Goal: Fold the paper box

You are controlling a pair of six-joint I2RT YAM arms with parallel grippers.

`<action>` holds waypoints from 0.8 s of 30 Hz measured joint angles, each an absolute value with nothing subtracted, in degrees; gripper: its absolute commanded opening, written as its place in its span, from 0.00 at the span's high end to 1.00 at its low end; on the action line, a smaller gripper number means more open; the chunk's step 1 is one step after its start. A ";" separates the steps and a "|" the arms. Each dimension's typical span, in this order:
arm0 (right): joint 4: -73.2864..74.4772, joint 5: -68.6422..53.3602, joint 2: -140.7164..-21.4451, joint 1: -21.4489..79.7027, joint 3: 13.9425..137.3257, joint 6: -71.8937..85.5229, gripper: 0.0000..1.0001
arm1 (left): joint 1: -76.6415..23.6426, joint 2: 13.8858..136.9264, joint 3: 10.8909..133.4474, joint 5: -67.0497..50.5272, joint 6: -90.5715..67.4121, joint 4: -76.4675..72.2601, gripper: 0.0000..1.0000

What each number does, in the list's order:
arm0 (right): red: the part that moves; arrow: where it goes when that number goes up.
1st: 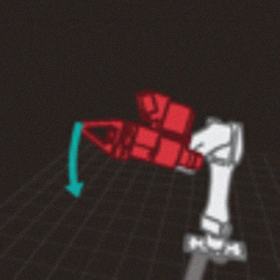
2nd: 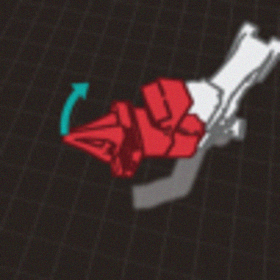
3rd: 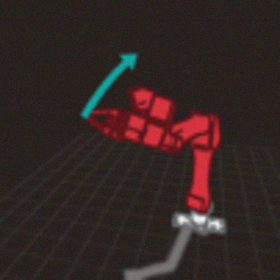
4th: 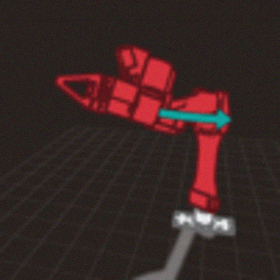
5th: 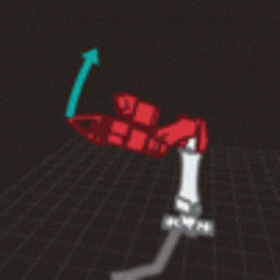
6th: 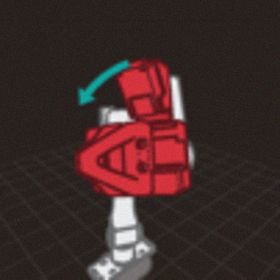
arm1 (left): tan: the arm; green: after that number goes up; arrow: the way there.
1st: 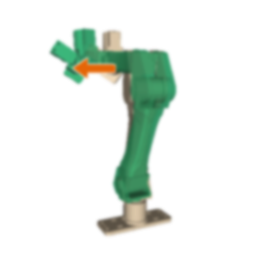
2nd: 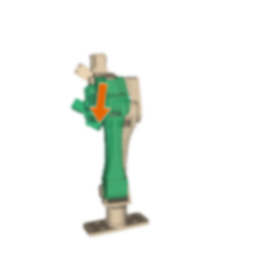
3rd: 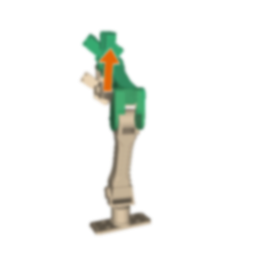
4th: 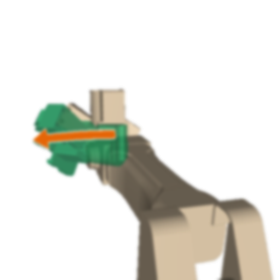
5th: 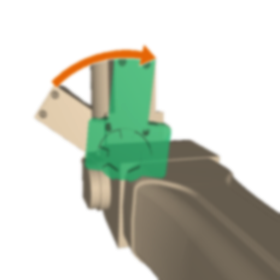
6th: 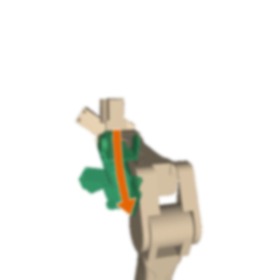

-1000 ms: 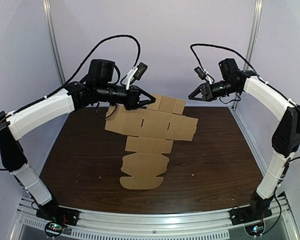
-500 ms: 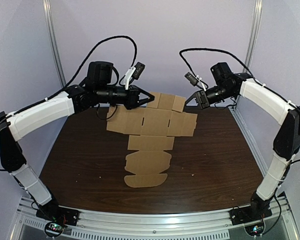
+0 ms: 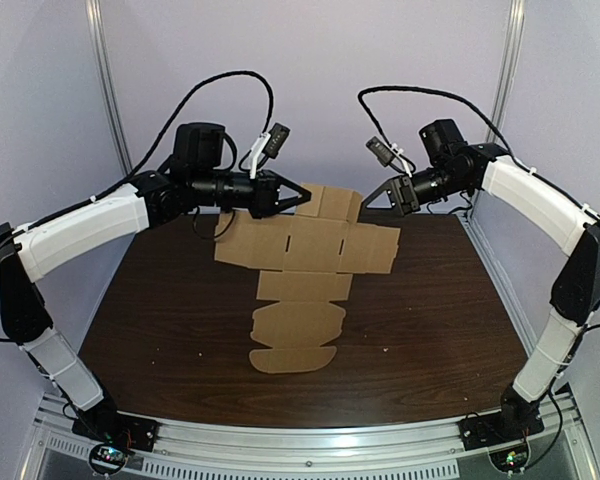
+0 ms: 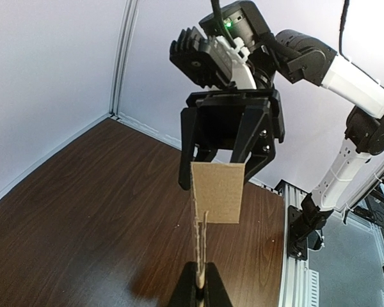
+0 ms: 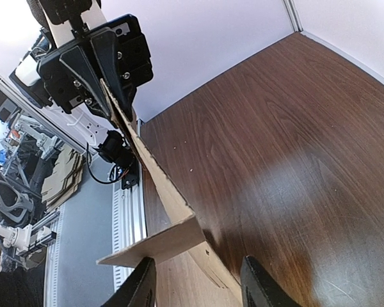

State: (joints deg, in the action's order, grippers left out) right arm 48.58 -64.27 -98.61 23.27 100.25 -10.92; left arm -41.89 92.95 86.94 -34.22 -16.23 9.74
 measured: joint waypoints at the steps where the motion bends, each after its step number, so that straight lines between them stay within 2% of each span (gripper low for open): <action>1: 48.56 -64.53 -98.70 23.31 100.29 -10.68 0.54 | -41.82 92.95 86.91 -34.92 -16.29 9.54 1.00; 11: 47.88 -68.03 -100.44 25.17 101.12 -9.41 0.54 | -41.19 93.03 85.80 -39.92 -17.63 7.84 1.00; 15: 47.86 -69.04 -100.57 25.63 101.69 -9.17 0.60 | -41.17 93.45 85.60 -42.26 -19.27 6.17 1.00; 19: 47.46 -70.65 -100.62 25.67 102.13 -8.80 0.72 | -40.66 93.80 85.54 -43.88 -21.02 4.05 1.00; 24: 47.05 -72.42 -100.62 25.67 102.13 -8.97 0.97 | -39.88 94.26 84.73 -45.21 -23.03 1.56 1.00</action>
State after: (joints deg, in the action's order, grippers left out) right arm 47.05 -72.42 -100.62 25.67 102.13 -8.97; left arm -39.88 94.26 84.73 -45.21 -23.03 1.56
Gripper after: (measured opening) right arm 0.164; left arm 0.036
